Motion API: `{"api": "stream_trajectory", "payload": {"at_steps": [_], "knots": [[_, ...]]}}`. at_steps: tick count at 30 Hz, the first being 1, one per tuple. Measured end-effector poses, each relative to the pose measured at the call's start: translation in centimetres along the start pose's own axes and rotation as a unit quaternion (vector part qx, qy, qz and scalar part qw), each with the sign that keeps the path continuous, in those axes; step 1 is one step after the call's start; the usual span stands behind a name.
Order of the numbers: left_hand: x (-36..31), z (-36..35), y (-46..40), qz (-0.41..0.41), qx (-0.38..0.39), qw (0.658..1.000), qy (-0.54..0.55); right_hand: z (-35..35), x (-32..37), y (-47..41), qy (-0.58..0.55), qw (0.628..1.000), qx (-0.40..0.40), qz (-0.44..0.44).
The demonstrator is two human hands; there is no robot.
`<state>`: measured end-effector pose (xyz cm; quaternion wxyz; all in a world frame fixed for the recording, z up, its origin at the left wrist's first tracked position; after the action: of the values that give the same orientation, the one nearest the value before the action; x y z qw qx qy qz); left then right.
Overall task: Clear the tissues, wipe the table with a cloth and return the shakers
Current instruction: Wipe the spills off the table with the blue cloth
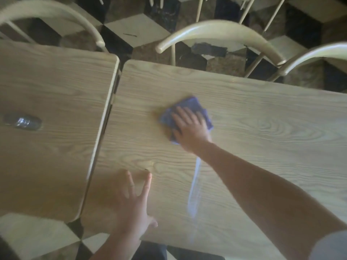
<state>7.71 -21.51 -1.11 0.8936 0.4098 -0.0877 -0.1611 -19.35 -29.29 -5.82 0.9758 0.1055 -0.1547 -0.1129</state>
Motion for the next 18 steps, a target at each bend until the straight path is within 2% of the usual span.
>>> {"api": "stream_trajectory", "payload": {"at_steps": [2,5,9,12,15,16,17,18], "knots": [[-0.1,-0.1,-0.1,0.001,0.000,1.000,0.007,1.4,-6.9,2.8,-0.010,0.992,-0.029,-0.126],[-0.1,-0.2,-0.2,-0.005,0.004,1.000,0.016,2.8,-14.5,9.9,-0.053,0.944,-0.075,-0.318],[0.0,-0.2,-0.2,-0.006,-0.001,1.000,0.012,2.2,-16.7,19.0,-0.113,0.869,-0.109,-0.469],[-0.2,-0.2,-0.2,-0.006,-0.001,1.000,0.022,1.3,-15.3,20.6,-0.161,0.803,-0.133,-0.559],[-0.2,-0.2,-0.2,-0.002,-0.008,1.000,0.027,1.2,-13.6,17.3,-0.205,0.729,-0.153,-0.635],[-0.2,-0.2,-0.1,-0.001,-0.006,1.000,0.029,1.2,-12.6,15.6,-0.213,0.721,-0.160,-0.639],[-0.2,-0.2,-0.1,0.000,-0.005,0.999,0.033,1.2,-11.4,13.5,-0.216,0.730,-0.164,-0.627],[-0.2,-0.2,0.0,0.002,-0.005,0.999,0.036,1.2,-9.7,11.2,-0.209,0.755,-0.163,-0.600]]}}
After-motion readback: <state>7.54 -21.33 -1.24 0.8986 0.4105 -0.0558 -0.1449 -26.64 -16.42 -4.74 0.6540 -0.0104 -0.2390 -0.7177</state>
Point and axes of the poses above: each hand's wrist, its own y-axis away from the middle knuckle, its own z-axis out of the back of the hand, x = y × z, the point moved 4 cm from there along -y, towards the middle knuckle, and after that the axes turned 4 degrees about x, right-handed, at the moved point
